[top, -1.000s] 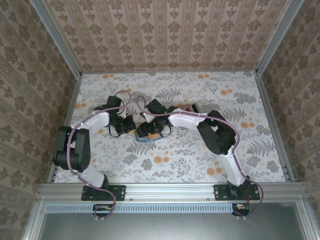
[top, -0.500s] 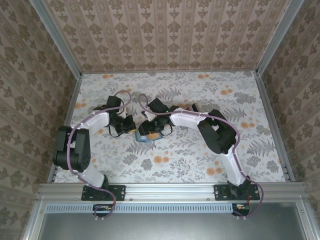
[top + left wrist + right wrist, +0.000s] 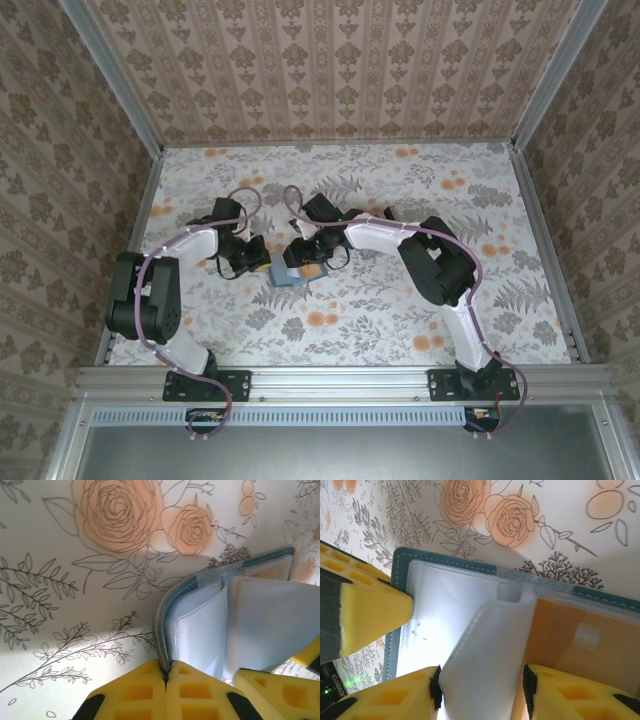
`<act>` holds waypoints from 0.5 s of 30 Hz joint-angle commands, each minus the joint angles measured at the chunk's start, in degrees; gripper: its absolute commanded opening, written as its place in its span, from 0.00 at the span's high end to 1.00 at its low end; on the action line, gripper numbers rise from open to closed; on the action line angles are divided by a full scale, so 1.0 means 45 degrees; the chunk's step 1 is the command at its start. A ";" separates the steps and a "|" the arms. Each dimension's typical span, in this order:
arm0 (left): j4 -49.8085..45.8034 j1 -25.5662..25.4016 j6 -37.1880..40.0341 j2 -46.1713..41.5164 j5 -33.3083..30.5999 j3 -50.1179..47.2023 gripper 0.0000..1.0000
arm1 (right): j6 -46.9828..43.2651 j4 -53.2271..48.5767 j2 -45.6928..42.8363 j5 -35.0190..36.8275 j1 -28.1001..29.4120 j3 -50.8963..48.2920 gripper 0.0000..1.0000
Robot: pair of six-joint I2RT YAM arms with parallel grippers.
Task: Put the credit cards into the card holder
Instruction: Turn over the card slot in the card holder.
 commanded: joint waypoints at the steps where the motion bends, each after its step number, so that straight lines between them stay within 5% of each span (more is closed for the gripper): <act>1: -0.0091 0.0161 0.0316 0.0153 -0.0133 -0.0294 1.00 | -0.0776 -0.1111 -0.0671 0.1124 -0.0174 -0.0108 0.47; 15: -0.0007 0.0212 0.0376 0.0184 -0.0175 -0.0388 0.99 | -0.1653 -0.2388 -0.1126 0.3261 -0.0361 -0.0420 0.42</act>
